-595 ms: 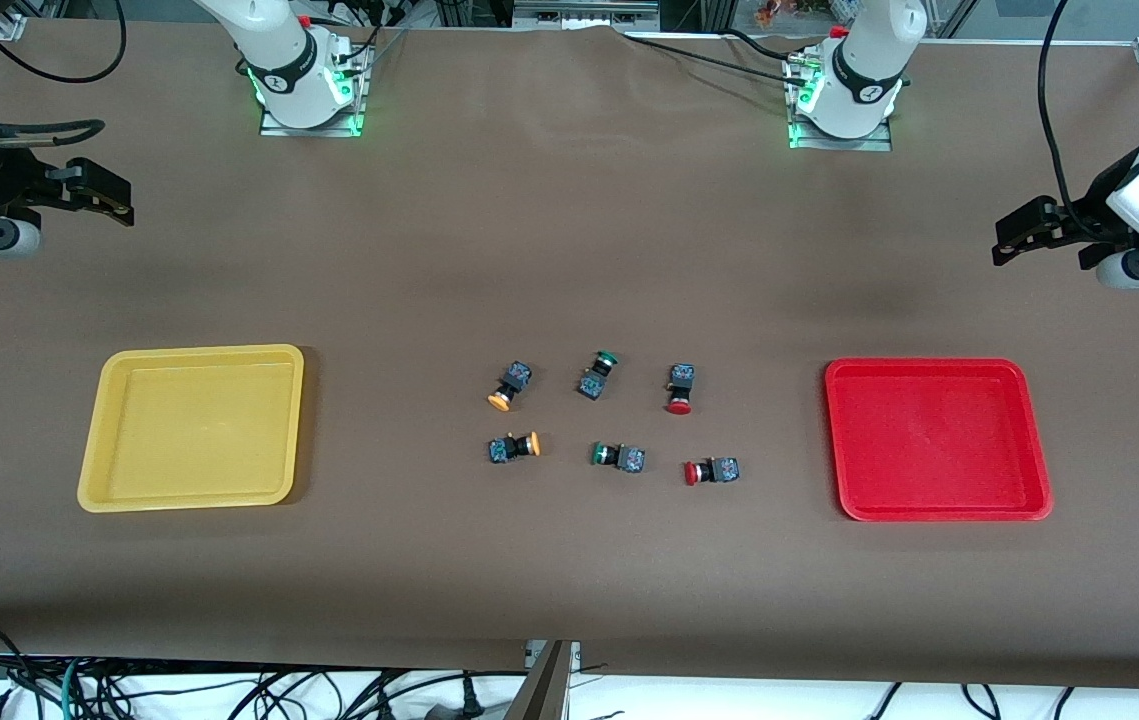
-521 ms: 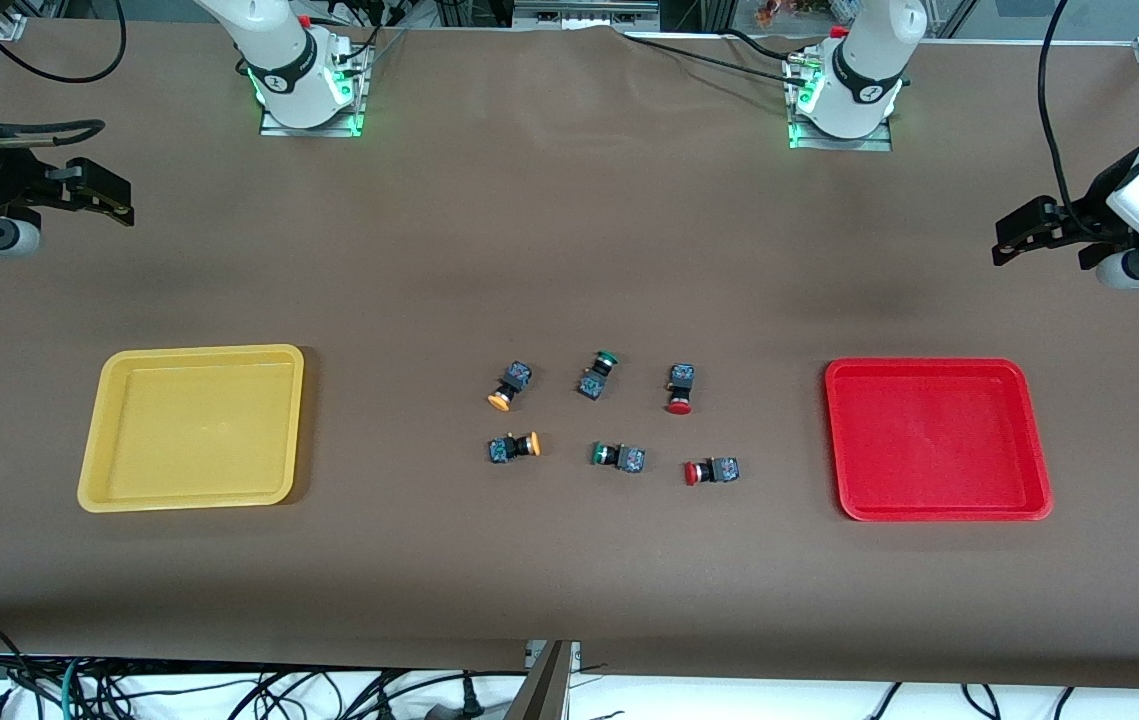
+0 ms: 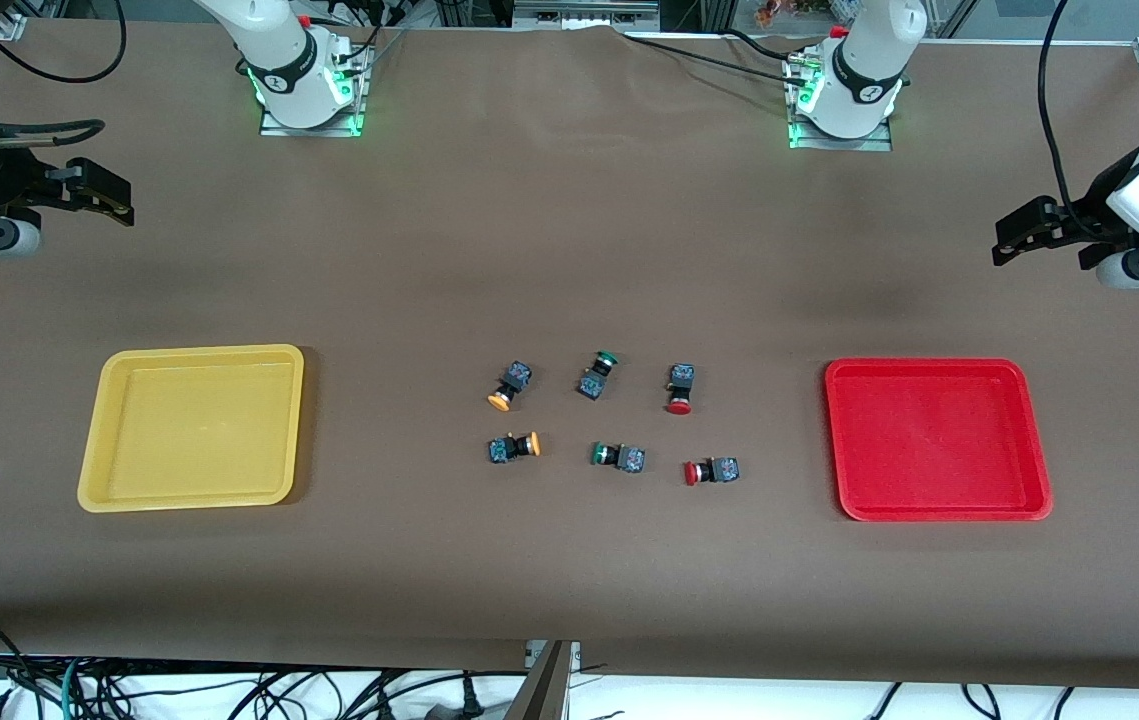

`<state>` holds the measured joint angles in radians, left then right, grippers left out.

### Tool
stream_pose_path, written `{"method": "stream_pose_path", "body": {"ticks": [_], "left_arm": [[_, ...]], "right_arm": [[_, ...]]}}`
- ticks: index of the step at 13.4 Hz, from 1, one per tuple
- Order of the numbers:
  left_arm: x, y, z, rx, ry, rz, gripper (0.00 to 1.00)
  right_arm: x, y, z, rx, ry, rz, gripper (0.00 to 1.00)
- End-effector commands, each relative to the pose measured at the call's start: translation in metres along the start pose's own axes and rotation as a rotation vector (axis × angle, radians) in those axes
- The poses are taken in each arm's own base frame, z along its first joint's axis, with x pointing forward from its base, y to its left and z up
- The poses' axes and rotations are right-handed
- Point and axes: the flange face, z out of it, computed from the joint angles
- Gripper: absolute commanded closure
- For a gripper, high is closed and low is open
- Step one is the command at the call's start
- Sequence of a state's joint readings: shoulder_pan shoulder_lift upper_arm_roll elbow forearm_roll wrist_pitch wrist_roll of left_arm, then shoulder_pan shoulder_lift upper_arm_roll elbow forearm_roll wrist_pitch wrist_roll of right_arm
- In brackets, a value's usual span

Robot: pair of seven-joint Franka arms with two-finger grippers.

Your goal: Place red and yellow buttons in trays

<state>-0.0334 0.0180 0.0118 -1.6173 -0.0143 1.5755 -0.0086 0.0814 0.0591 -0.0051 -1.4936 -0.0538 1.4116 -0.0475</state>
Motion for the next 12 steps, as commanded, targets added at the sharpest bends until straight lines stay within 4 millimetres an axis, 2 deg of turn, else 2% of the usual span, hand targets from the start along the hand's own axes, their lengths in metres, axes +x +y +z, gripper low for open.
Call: {"method": "stream_pose_path", "body": {"ticks": [1,6,8,11,12], "left_arm": [[-0.001,0.002,-0.008,-0.021,0.018,0.007,0.00],[0.000,0.002,-0.007,-0.021,0.018,0.007,0.00],[0.000,0.002,-0.006,-0.021,0.017,0.007,0.00],[0.001,0.002,-0.006,-0.021,0.017,0.007,0.00],[0.001,0.002,-0.007,-0.021,0.023,0.007,0.00]], "right_arm": [[0.000,0.000,-0.005,-0.005,0.007,0.002,0.00],[0.002,0.001,-0.004,-0.005,0.012,0.004,0.00],[0.012,-0.002,0.005,-0.005,0.008,0.004,0.00],[0.018,-0.008,0.008,0.013,0.023,-0.005,0.00],[0.027,-0.009,0.022,0.014,0.000,-0.014,0.00]]}}
